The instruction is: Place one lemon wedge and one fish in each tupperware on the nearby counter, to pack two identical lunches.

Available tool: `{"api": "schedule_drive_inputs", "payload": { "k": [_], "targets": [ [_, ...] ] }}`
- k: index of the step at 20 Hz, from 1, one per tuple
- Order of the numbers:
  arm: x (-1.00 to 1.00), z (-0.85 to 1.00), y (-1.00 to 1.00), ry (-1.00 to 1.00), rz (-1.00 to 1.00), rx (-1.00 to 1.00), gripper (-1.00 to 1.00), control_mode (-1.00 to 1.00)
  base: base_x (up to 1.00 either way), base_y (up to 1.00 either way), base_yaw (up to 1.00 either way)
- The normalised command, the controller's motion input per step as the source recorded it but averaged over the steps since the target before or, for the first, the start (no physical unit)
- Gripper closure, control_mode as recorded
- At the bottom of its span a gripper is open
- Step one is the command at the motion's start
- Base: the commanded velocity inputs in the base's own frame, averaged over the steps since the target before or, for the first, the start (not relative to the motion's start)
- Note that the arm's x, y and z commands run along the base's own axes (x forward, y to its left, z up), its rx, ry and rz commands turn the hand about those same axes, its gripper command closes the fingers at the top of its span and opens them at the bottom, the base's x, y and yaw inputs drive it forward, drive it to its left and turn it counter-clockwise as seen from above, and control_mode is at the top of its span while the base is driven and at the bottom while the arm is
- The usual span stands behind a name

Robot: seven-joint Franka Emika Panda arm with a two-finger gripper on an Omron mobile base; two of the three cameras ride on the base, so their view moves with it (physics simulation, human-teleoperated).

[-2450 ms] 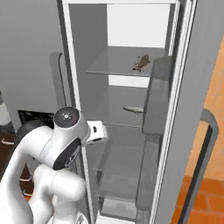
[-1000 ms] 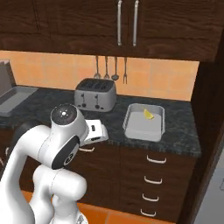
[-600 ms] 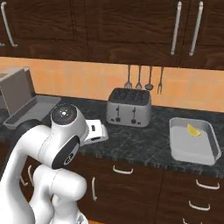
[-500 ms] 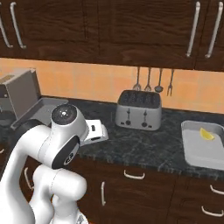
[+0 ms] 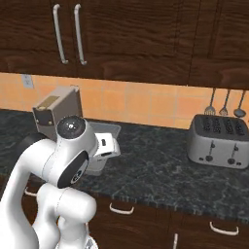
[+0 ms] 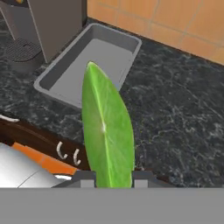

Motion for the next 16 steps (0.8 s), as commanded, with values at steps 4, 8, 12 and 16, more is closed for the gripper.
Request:
{"api": "schedule_drive_inputs", "payload": {
  "k": [4,8,12,16],
  "targets": [
    [0.0,0.0,0.0,0.0,0.0,0.0,1.0,1.0,0.75,1.0,0.0],
    [0.78,-0.93,0.64,0.09,0.0,-0.19,1.0,-1.0,0.0,0.0,0.0],
    [0.84,-0.67,0.0,0.0,0.0,-0.03,1.0,-1.0,0.0,0.0,0.0],
    [1.0,-0.56,-0.19,0.05,0.0,0.03,1.0,-1.0,0.0,0.0,0.0]
  ]
}}
